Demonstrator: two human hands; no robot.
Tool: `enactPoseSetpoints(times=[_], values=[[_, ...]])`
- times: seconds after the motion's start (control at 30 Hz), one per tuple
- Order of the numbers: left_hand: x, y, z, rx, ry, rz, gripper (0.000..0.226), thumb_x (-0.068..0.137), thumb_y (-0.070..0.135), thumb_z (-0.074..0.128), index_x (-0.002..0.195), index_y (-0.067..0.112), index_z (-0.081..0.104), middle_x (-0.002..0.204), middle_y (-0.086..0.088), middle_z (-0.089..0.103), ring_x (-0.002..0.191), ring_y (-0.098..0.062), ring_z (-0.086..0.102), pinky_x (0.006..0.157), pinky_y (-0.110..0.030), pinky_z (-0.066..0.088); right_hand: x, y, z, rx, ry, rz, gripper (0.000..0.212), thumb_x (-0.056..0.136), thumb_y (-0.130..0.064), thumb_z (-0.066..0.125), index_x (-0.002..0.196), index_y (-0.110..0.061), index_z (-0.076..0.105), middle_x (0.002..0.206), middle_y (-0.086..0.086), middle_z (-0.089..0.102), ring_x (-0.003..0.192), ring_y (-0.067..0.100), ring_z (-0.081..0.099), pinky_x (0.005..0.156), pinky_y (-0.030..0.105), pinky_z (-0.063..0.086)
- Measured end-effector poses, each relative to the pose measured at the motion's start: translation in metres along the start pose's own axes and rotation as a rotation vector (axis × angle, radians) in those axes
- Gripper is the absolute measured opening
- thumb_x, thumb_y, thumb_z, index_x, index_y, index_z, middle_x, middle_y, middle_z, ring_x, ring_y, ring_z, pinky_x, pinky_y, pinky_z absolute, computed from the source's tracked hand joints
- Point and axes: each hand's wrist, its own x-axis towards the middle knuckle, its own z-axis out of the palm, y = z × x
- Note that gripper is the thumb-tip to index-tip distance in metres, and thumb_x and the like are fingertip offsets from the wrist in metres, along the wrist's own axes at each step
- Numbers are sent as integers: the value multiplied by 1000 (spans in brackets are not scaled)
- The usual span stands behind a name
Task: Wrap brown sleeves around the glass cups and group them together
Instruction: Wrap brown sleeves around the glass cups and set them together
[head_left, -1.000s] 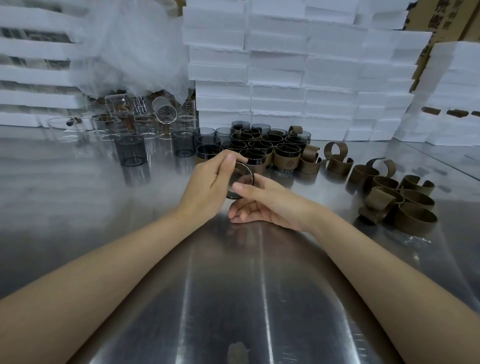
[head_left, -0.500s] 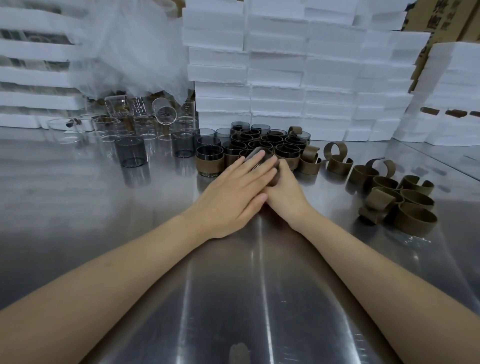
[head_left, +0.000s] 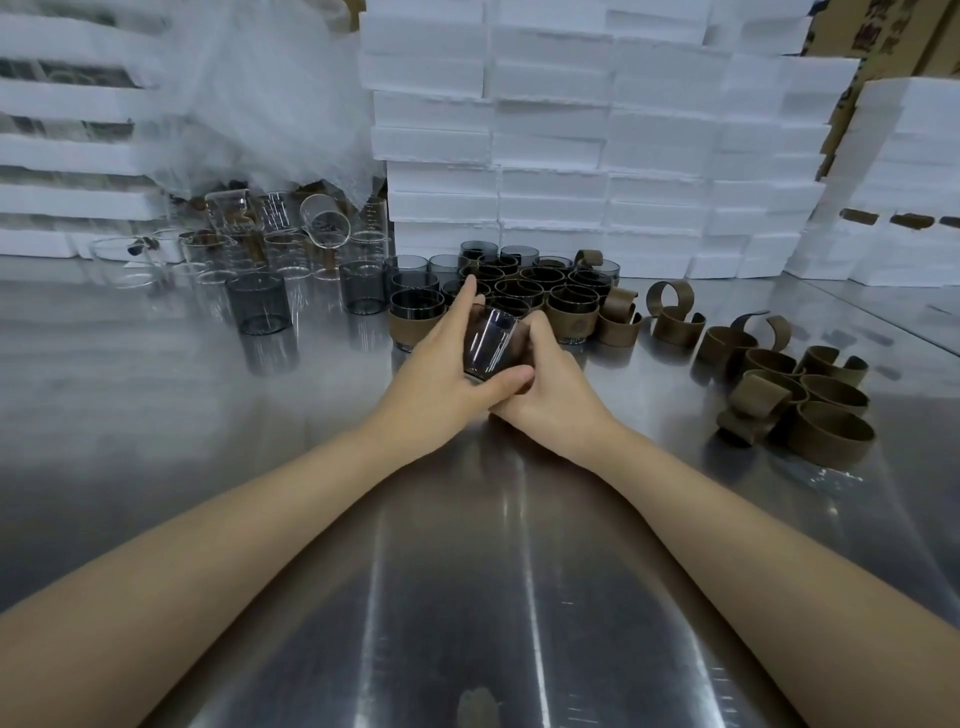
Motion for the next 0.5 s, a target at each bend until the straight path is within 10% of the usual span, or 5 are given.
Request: enactPoseSetpoints(times=[0.23,0.37,0.5], values=[[2,-9,-3,-710,-335,-228,44,84,35,61,122,14,56,109,1,70,105,-14,66,89,-26,53,-1,-4,-2,168,-61,-41,55,67,1,59,99,-35,33,86,-10,56,79,12,59,70,44,52],[0,-7,-3,-718,-354,-205,60,85,39,65,137,17,45,121,4,66,116,-12,62,92,-26,51,-1,-7,-1,198,-61,-67,77,72,12,55,130,-30,26,102,-3,56,92,4,60,78,22,50],[0,-6,-2,-679,-330,-216,87,71,52,70,144,21,33,139,-4,54,126,-14,55,108,-38,44,0,-9,0,228,-44,-39,89,71,29,42,139,-26,27,103,-1,56,94,5,59,82,28,52]])
